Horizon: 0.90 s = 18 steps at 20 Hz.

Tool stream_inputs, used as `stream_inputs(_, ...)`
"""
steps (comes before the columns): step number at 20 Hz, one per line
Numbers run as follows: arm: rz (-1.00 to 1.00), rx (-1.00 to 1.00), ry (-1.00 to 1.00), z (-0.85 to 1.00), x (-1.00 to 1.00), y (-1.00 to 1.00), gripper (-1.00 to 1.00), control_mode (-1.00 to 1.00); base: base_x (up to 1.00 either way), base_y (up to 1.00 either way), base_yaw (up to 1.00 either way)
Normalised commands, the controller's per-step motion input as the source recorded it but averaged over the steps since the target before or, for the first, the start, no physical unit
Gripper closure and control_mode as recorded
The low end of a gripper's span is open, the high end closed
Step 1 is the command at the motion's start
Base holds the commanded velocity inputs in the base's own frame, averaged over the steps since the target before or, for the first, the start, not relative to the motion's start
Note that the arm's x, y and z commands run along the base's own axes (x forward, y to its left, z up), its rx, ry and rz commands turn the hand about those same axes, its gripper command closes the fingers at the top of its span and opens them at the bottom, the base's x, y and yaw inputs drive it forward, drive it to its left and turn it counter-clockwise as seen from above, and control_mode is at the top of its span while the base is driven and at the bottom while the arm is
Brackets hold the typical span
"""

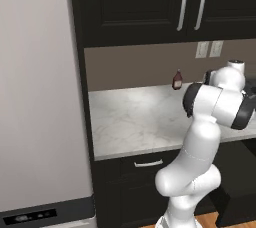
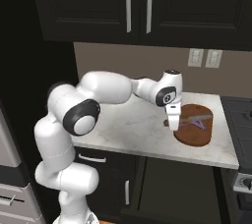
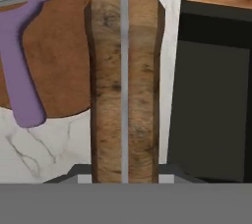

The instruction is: Open the drawer on the right and place the cutting tools on the cutting board.

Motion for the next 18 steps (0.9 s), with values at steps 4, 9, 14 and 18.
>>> stream_inputs(4, 0.0, 0.0, 0.0, -0.1, 0.48, -0.04, 1.0, -1.0, 0.0, 0.0, 0.0)
stream_inputs(9, -0.01, 0.0, 0.0, -0.1, 0.46, -0.21, 1.0, -1.0, 0.0, 0.0, 0.0)
stream_inputs(14, 0.0, 0.0, 0.01, -0.18, 0.39, -0.41, 1.0, -1.0, 0.0, 0.0, 0.0)
stream_inputs(18, -0.01, 0.0, 0.0, -0.22, 0.36, -0.32, 1.0, -1.0, 0.0, 0.0, 0.0)
